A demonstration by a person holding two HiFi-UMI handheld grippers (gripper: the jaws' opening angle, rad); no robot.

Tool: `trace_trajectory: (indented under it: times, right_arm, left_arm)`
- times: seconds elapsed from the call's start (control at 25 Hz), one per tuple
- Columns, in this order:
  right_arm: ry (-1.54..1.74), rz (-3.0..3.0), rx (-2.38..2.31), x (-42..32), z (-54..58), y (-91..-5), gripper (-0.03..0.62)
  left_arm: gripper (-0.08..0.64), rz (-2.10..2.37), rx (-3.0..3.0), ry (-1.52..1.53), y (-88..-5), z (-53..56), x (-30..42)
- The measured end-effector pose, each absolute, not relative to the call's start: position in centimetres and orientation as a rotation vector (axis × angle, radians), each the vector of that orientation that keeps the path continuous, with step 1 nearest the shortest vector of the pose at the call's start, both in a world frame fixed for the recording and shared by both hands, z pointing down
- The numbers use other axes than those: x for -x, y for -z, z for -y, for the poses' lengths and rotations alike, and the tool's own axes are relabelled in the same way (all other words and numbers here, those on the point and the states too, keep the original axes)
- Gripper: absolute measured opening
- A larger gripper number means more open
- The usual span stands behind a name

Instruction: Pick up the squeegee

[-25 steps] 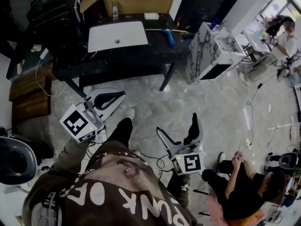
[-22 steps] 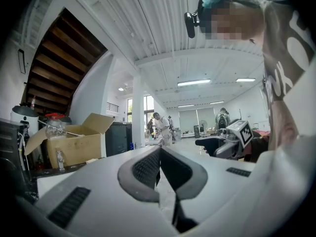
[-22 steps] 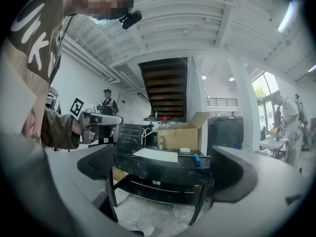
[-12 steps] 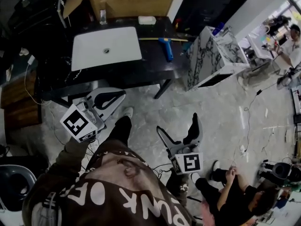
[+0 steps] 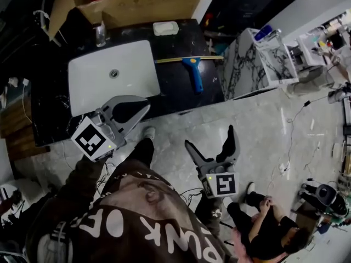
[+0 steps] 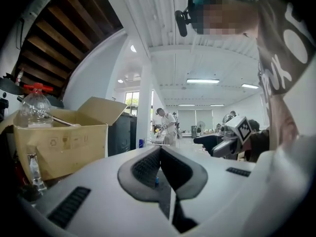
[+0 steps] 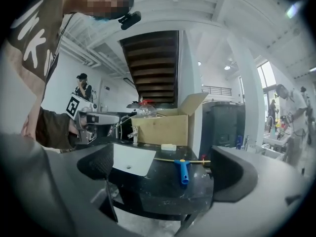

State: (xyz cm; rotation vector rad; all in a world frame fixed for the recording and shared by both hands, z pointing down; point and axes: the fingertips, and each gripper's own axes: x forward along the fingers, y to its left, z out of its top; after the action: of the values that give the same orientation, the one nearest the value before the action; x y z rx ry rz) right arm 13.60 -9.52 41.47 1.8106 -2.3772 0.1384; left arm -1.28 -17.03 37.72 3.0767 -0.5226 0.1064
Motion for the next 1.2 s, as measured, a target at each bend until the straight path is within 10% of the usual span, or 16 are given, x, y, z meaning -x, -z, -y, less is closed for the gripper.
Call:
trace_trajectory:
  times: [1.2]
  right_arm:
    - [-0.342,2.053,-1.746,-21.5,33.8,-56.8,0.574]
  left_arm:
    - [0.003,0.544,-2.986,-0.176,-40.9,31.3,-3.3]
